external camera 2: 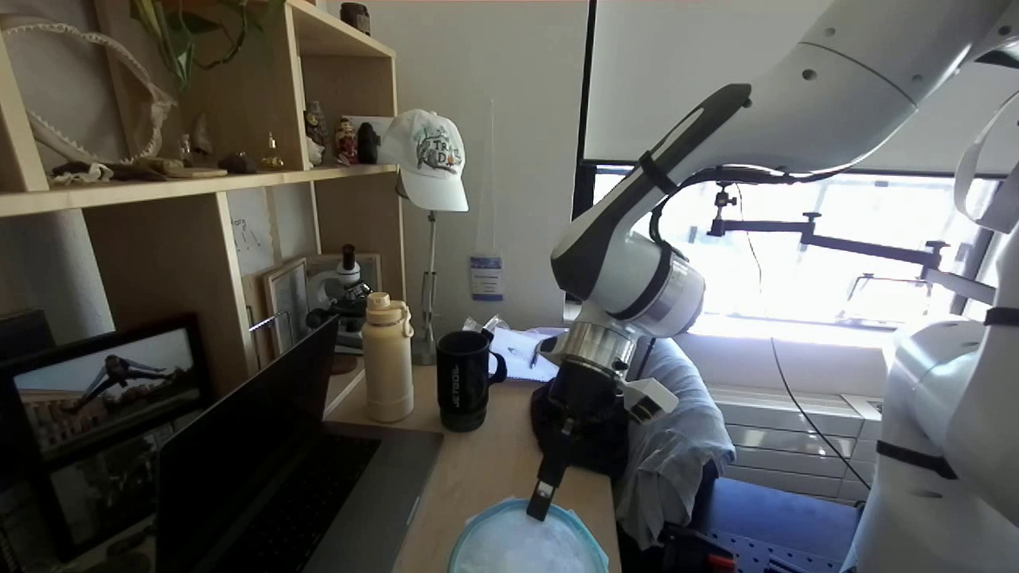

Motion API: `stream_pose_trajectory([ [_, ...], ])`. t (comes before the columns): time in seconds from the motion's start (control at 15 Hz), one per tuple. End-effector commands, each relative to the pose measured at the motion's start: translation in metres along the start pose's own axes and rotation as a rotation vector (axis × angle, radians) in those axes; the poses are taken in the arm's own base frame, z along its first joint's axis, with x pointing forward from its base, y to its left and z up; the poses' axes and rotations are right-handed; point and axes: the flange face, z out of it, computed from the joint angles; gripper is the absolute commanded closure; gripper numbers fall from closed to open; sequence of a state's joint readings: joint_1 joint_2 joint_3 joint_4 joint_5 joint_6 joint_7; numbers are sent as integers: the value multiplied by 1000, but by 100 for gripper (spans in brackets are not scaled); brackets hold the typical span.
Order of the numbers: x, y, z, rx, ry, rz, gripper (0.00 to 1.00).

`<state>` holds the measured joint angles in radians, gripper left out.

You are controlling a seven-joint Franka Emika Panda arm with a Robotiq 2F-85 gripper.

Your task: Pick an item from the tray and place it on the table

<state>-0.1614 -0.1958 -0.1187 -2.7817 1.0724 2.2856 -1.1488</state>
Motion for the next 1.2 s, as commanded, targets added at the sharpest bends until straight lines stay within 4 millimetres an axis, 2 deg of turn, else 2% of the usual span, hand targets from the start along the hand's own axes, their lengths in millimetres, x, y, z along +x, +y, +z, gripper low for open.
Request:
stream_pose_trajectory([
  [0.0, 5, -1, -19, -15, 115, 96, 92],
  [0.47, 7, 21, -34, -123, 300, 239, 92],
  [0.8, 0, 32, -30, -136, 361, 331, 92],
  [1.13, -12, 44, -15, -143, 394, 402, 92],
])
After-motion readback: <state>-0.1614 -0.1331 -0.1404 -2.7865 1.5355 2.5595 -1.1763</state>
